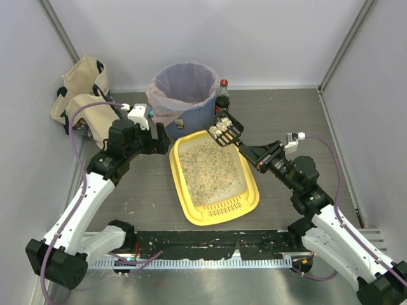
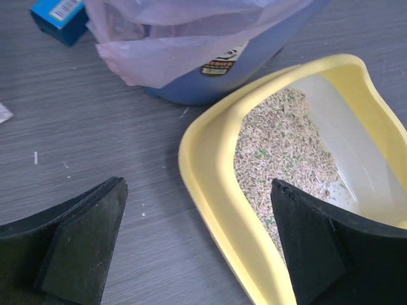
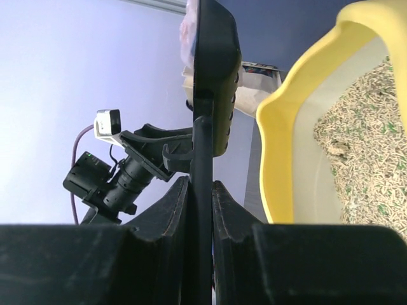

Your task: Clean the litter box

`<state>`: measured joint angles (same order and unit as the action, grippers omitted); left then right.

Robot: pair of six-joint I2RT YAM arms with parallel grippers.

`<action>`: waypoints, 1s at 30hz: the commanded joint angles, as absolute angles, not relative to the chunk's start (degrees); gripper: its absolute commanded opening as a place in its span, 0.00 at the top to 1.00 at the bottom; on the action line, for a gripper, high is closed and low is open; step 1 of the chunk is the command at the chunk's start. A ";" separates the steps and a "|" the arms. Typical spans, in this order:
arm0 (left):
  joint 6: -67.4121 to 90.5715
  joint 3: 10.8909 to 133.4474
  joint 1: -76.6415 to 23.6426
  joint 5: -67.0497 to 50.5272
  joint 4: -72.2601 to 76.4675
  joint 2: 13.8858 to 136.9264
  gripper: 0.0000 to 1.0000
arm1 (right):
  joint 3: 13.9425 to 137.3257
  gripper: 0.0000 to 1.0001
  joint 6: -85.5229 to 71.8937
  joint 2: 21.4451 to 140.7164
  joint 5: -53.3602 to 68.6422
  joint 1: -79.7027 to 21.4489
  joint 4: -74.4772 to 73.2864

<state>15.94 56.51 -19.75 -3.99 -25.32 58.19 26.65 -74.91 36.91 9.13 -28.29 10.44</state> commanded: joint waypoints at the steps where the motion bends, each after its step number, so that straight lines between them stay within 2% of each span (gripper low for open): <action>1: 14.24 55.72 -19.69 1.58 -25.14 55.64 0.00 | 31.72 0.99 -74.71 37.70 12.92 -27.69 11.25; 6: 14.24 55.20 -20.21 1.75 -25.22 54.76 0.00 | 40.58 0.99 -71.29 41.56 14.32 -27.25 6.60; 17: 13.36 54.40 -21.97 5.01 -25.75 52.38 0.00 | 53.16 0.99 -71.01 53.60 18.54 -26.81 10.98; 22: 13.27 54.14 -22.50 5.45 -25.58 52.03 0.00 | 58.00 0.99 -67.60 57.29 16.01 -26.63 12.48; 30: 13.45 54.40 -22.85 5.62 -26.28 53.00 0.00 | 63.54 0.99 -70.66 70.56 17.31 -26.63 27.86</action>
<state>14.28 54.48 -22.61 4.54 -26.96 53.12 59.55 -69.36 65.54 16.47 -26.87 16.51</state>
